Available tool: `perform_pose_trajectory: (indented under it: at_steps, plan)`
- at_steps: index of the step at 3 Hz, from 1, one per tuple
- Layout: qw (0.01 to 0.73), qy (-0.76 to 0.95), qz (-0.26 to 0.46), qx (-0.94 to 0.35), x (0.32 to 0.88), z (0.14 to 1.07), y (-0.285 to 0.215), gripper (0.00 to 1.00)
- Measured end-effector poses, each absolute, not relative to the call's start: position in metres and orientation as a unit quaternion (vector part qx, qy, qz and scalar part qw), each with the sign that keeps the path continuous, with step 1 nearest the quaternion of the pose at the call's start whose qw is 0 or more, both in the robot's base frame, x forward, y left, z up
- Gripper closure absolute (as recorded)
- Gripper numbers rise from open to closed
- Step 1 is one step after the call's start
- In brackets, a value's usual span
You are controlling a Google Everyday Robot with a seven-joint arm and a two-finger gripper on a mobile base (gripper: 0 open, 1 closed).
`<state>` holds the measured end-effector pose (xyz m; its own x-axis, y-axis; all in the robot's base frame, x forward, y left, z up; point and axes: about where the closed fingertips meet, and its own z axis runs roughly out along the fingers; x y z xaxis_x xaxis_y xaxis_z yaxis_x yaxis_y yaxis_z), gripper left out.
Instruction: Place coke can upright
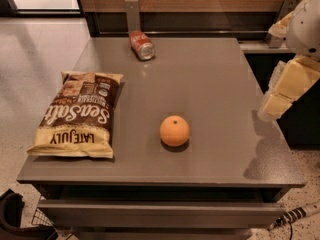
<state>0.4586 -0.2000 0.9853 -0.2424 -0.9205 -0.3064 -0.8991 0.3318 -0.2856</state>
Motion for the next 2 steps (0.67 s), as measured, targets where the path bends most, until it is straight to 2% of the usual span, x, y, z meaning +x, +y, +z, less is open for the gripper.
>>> perform_pose_trajectory:
  at_steps: [2]
  plan:
    - [0.261,0.831,-0.010,-0.492,0.525,1.005,-0.175,0.00]
